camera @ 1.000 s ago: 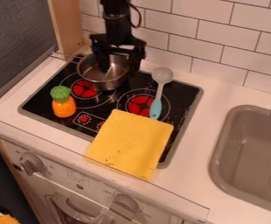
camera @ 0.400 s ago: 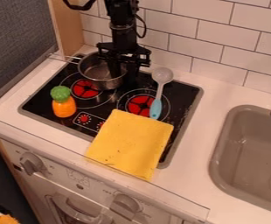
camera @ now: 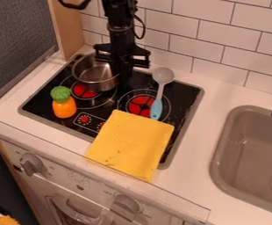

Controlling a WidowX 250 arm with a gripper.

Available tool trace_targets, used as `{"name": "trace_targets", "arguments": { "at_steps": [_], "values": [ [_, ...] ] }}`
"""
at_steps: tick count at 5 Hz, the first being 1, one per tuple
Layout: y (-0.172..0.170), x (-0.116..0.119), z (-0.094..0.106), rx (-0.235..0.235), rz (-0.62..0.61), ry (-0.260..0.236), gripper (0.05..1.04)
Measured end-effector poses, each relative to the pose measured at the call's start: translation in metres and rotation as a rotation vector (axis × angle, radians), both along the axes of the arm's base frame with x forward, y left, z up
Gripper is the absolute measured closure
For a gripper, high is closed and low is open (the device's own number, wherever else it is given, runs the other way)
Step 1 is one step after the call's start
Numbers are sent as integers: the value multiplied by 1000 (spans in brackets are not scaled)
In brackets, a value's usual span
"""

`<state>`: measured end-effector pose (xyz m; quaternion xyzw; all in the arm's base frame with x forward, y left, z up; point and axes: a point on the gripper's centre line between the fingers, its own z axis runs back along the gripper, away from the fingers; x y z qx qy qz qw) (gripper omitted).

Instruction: Put the pot on the yellow cloth.

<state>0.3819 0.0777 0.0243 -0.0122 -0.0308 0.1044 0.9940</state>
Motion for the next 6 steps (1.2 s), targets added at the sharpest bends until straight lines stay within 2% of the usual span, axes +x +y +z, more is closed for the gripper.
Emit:
{"name": "trace_targets", "arguments": {
  "at_steps": [1,2,3,4,5,6],
  "values": [
    [-9,-9,31,-2,36,-72,1006],
    [-39,-28,56,-48,18,-126,1006],
    [-70,-50,65,-124,-70,-139,1006],
    [-102,-82,51,-142,-183,-72,1006],
    [-122,-109,37,-137,-298,-8,1006],
    [-131,-121,29,-155,-373,20,1006]
  ]
}}
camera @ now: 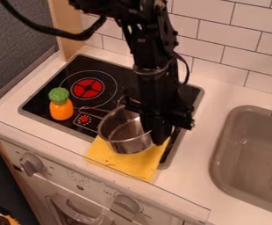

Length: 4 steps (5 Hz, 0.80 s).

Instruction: Put the pot on the yellow cloth.

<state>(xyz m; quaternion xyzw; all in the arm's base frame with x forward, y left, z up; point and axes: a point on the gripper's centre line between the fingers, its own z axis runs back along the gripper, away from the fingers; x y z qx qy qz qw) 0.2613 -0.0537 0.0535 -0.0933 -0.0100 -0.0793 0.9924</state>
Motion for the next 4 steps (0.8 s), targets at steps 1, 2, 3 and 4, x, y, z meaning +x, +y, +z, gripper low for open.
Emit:
{"name": "trace_targets", "arguments": {
  "at_steps": [1,2,3,4],
  "values": [
    [-1,-3,-11,-5,-40,32,969],
    [5,-9,-21,-14,-19,103,797],
    [8,-9,-20,-6,-11,106,510],
    [2,-12,12,30,-20,-10,198]
  ]
}}
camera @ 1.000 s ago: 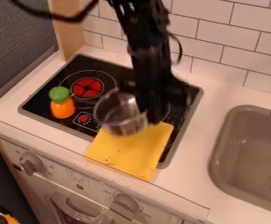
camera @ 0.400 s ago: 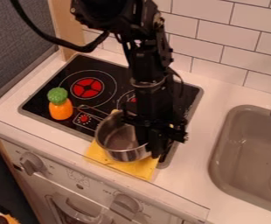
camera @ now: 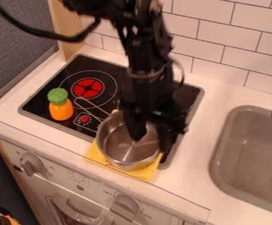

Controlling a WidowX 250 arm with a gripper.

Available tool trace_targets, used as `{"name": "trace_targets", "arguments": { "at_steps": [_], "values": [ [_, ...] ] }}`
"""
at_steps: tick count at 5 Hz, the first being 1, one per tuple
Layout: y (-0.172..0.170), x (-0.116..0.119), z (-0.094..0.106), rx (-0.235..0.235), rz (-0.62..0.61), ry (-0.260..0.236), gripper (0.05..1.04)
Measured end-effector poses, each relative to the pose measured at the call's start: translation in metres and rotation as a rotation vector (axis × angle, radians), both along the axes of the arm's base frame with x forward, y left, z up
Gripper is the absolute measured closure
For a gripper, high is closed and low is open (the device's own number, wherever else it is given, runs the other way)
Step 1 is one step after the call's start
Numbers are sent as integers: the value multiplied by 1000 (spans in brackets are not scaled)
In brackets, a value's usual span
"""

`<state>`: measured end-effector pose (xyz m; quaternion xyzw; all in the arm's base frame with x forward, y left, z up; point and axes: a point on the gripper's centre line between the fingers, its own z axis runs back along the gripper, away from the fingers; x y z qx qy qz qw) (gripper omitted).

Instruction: Put the pot on the yellow cloth.

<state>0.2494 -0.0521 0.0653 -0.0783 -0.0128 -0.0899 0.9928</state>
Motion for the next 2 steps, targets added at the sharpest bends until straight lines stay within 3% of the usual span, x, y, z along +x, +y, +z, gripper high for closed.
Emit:
{"name": "trace_targets", "arguments": {
  "at_steps": [1,2],
  "values": [
    [9,-4,35,73,120,-141,73],
    [32,-5,37,97,282,-126,78]
  ]
}}
